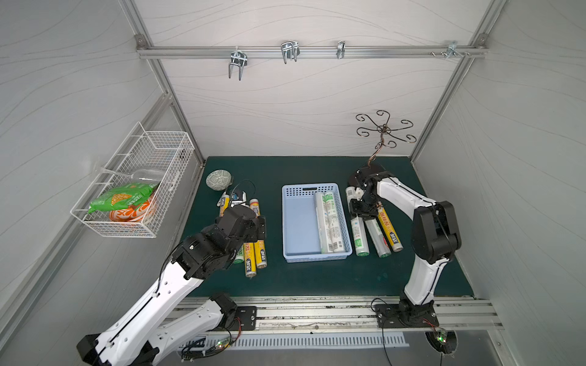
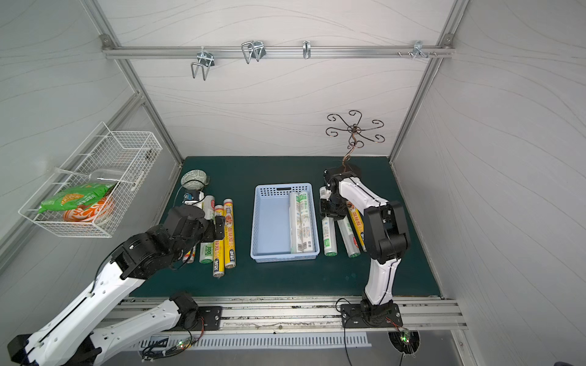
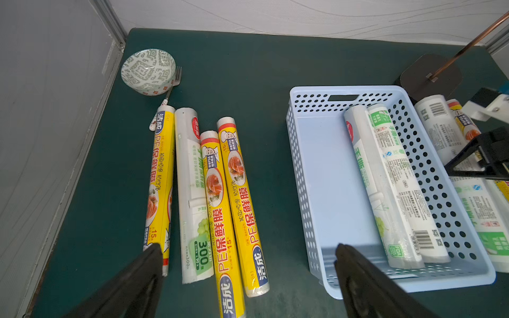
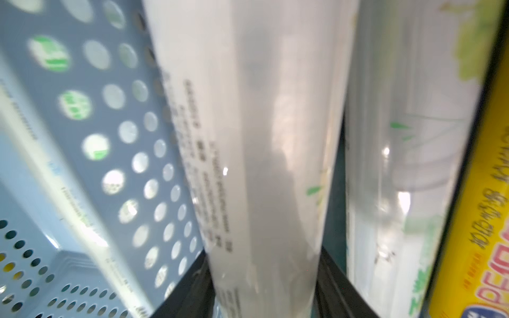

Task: Put the plastic wrap into the basket
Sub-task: Pick up the plastic wrap from the center of the board.

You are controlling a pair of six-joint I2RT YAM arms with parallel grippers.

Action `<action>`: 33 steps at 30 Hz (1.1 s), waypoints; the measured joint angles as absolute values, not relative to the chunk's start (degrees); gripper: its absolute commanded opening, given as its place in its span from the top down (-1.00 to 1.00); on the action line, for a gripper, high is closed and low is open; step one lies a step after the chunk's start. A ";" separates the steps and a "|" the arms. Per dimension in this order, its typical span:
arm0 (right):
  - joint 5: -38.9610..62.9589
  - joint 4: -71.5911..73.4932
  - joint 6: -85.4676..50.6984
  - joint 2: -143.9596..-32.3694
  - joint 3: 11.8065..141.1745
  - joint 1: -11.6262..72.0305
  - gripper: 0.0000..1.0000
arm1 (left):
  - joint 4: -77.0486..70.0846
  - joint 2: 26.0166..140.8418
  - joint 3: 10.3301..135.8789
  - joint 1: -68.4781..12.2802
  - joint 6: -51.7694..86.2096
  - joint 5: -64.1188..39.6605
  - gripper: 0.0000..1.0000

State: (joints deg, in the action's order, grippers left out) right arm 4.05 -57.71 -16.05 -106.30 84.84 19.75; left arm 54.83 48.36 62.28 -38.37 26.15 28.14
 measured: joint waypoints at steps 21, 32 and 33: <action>12.71 -62.26 -23.92 -96.14 93.49 23.24 0.33 | 56.97 46.50 63.02 -38.28 25.91 28.97 -0.99; 12.95 -60.47 -29.71 -96.60 94.59 29.50 0.37 | 57.21 45.60 63.31 -38.28 25.91 29.02 -0.99; 12.99 -60.01 -30.17 -96.73 94.65 29.87 0.37 | 57.21 45.56 63.31 -38.28 25.91 29.02 -0.99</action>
